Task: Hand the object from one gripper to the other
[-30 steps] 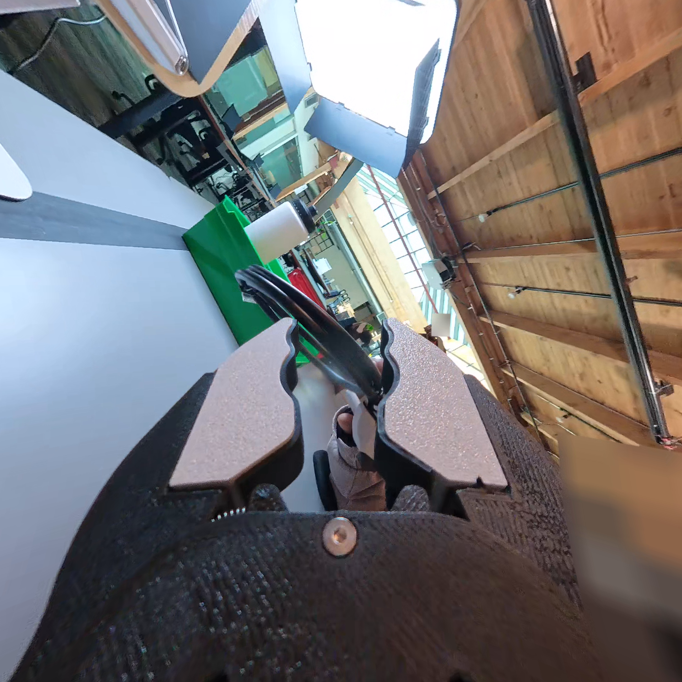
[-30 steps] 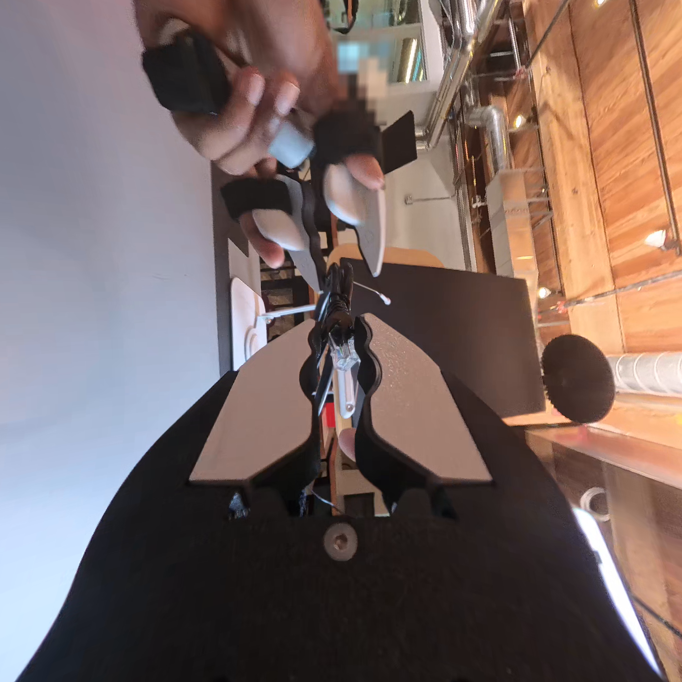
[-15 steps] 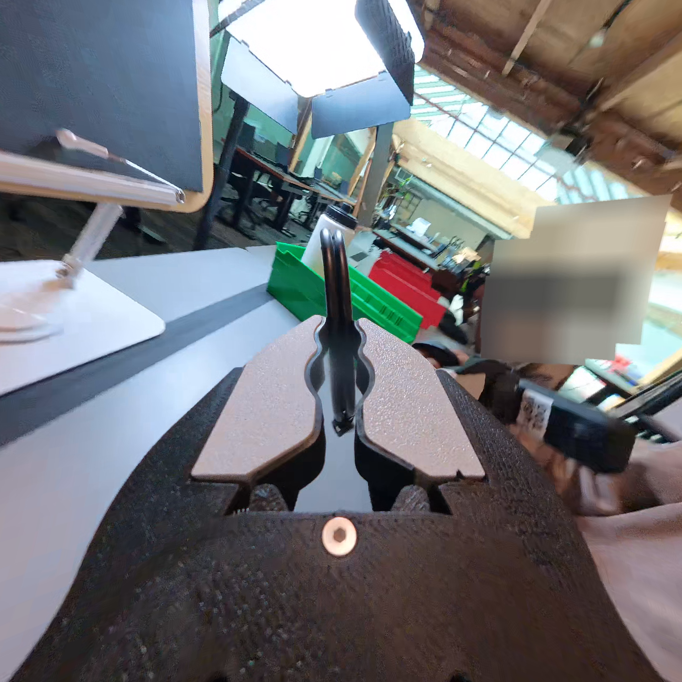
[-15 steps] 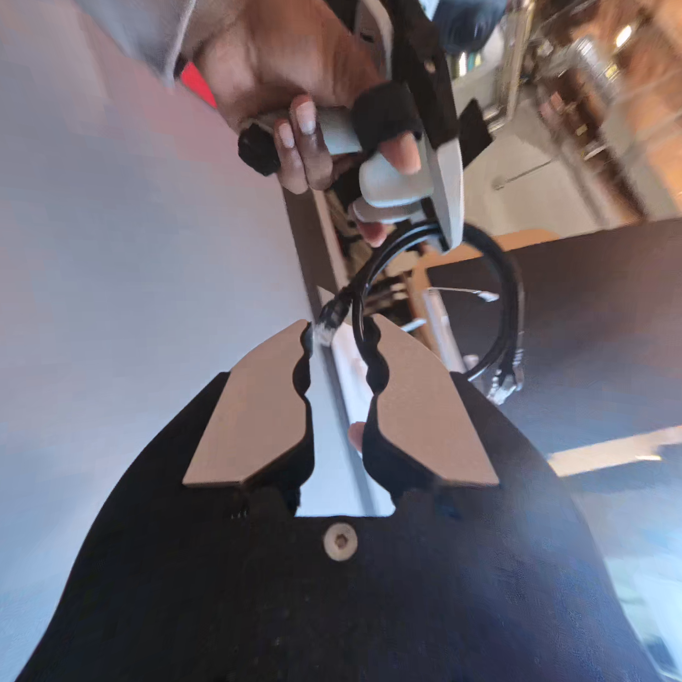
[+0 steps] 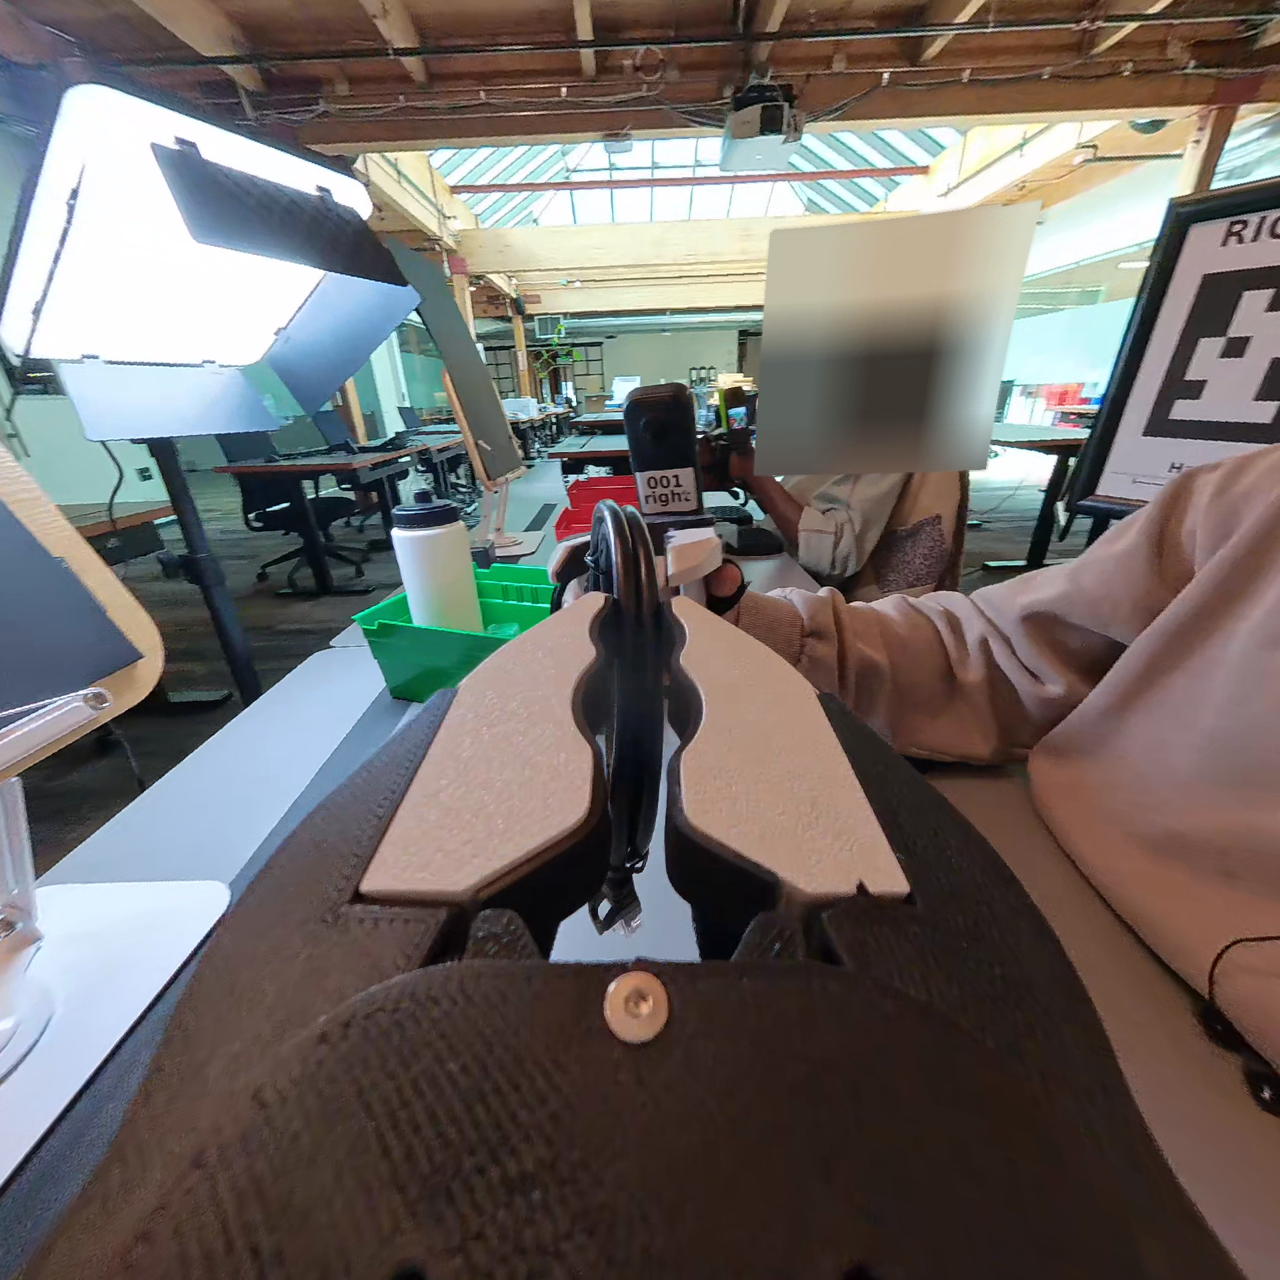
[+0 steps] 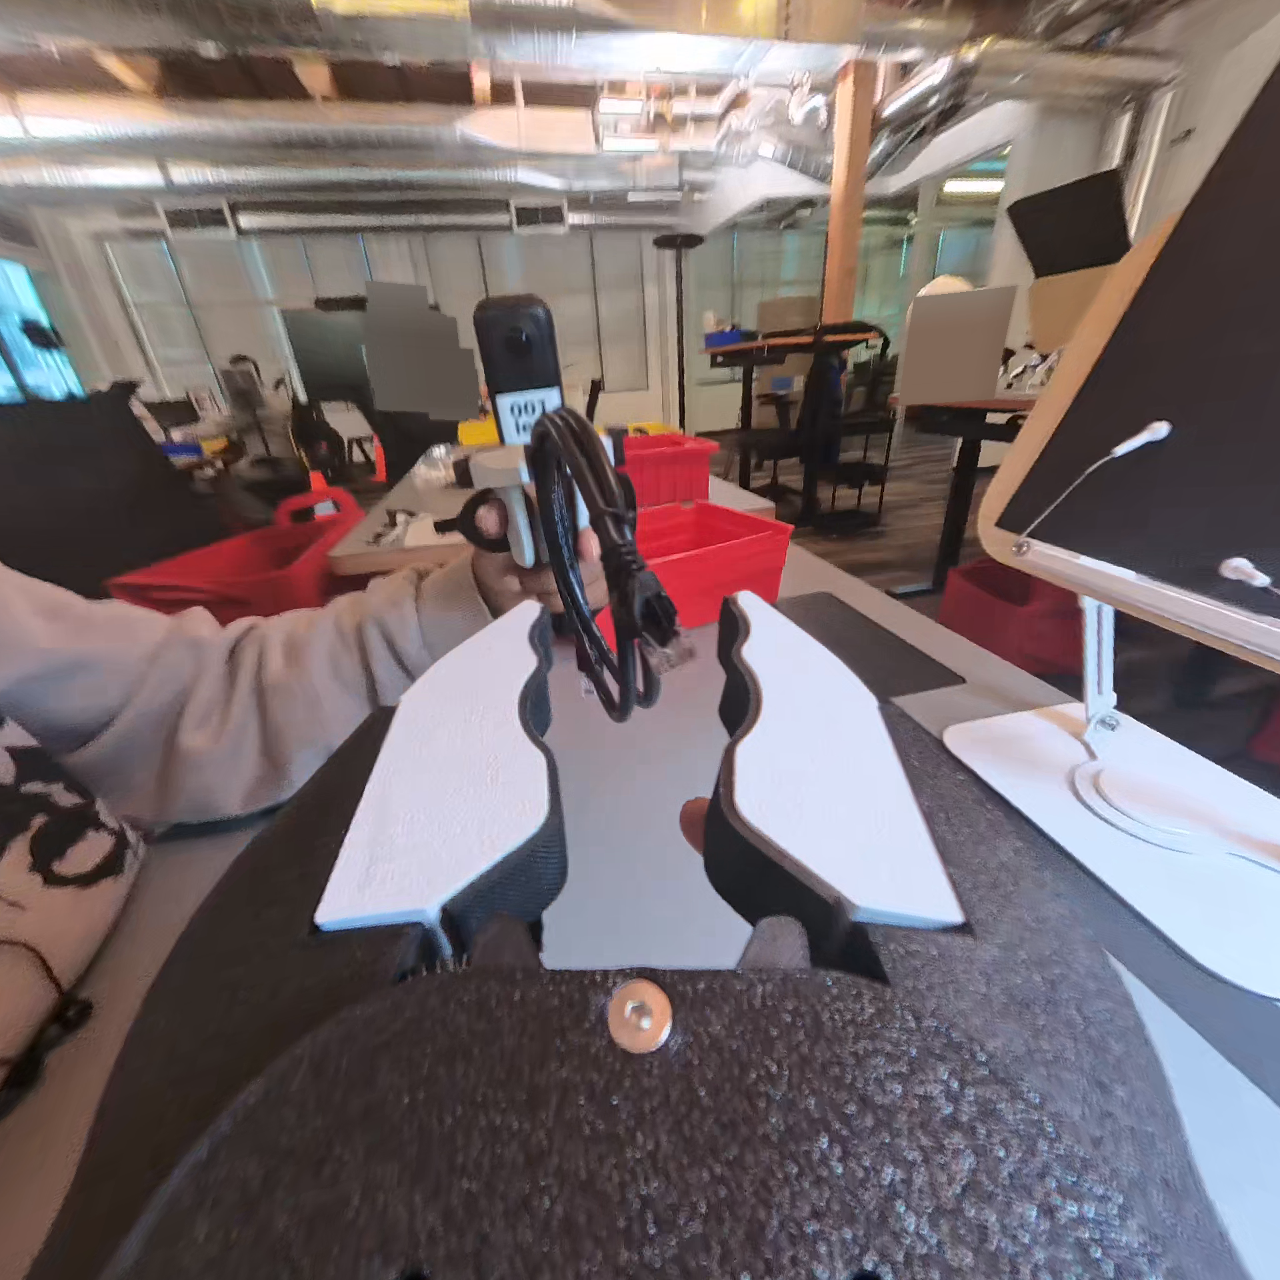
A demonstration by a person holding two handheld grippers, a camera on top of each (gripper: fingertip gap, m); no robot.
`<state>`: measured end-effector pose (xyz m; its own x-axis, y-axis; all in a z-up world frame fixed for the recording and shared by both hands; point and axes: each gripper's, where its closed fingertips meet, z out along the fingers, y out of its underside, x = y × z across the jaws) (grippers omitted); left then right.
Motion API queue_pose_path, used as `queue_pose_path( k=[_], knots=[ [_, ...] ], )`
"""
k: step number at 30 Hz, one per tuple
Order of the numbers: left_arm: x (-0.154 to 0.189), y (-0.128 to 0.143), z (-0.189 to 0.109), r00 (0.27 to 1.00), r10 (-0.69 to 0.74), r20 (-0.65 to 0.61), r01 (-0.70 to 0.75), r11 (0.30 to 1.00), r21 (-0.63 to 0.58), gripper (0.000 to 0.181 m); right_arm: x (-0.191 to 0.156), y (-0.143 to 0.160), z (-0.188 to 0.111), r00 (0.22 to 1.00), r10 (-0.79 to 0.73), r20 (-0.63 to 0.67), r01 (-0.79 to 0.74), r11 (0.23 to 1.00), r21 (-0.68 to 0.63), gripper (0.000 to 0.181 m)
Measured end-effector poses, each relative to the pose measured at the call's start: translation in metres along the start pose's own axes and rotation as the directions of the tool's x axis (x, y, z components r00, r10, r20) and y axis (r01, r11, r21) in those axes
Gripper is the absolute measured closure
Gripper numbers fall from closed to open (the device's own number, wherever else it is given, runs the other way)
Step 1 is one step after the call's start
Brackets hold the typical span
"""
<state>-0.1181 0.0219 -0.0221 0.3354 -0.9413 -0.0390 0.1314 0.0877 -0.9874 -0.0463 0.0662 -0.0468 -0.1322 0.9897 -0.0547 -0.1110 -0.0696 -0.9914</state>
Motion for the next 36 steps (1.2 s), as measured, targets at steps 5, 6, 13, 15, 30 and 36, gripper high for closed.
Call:
queue_pose_path(
  k=[5, 6, 13, 15, 30, 36],
  knots=[
    [0.004, 0.001, 0.002, 0.999, -0.030, -0.040, 0.030, 0.999, 0.013, 0.169, -0.008, 0.006, 0.004, 0.993, -0.121, -0.003, 0.120, 0.990, -0.077, 0.163],
    [0.000, 0.003, 0.001, 0.999, -0.037, -0.022, 0.037, 0.999, 0.006, 0.169, -0.007, 0.006, 0.003, 0.990, -0.142, -0.014, 0.140, 0.986, -0.093, 0.163],
    [-0.049, 0.020, -0.005, 0.955, -0.062, 0.291, 0.087, 0.994, -0.073, 0.157, 0.029, -0.001, -0.006, 0.866, -0.395, -0.308, 0.324, 0.911, -0.255, 0.164],
    [-0.056, 0.020, -0.007, 0.933, -0.020, 0.358, 0.059, 0.994, -0.097, 0.155, 0.044, 0.001, -0.010, 0.819, -0.413, -0.397, 0.306, 0.902, -0.306, 0.168],
    [-0.028, 0.126, 0.080, 0.857, 0.328, 0.398, -0.033, 0.805, -0.592, 0.124, 0.076, 0.046, -0.007, 0.777, 0.265, -0.572, -0.362, 0.930, -0.061, 0.169],
    [-0.045, 0.139, 0.059, 0.712, 0.643, 0.282, -0.204, 0.574, -0.793, 0.172, 0.070, 0.039, -0.007, 0.786, 0.245, -0.567, -0.346, 0.935, -0.076, 0.169]
  ],
)
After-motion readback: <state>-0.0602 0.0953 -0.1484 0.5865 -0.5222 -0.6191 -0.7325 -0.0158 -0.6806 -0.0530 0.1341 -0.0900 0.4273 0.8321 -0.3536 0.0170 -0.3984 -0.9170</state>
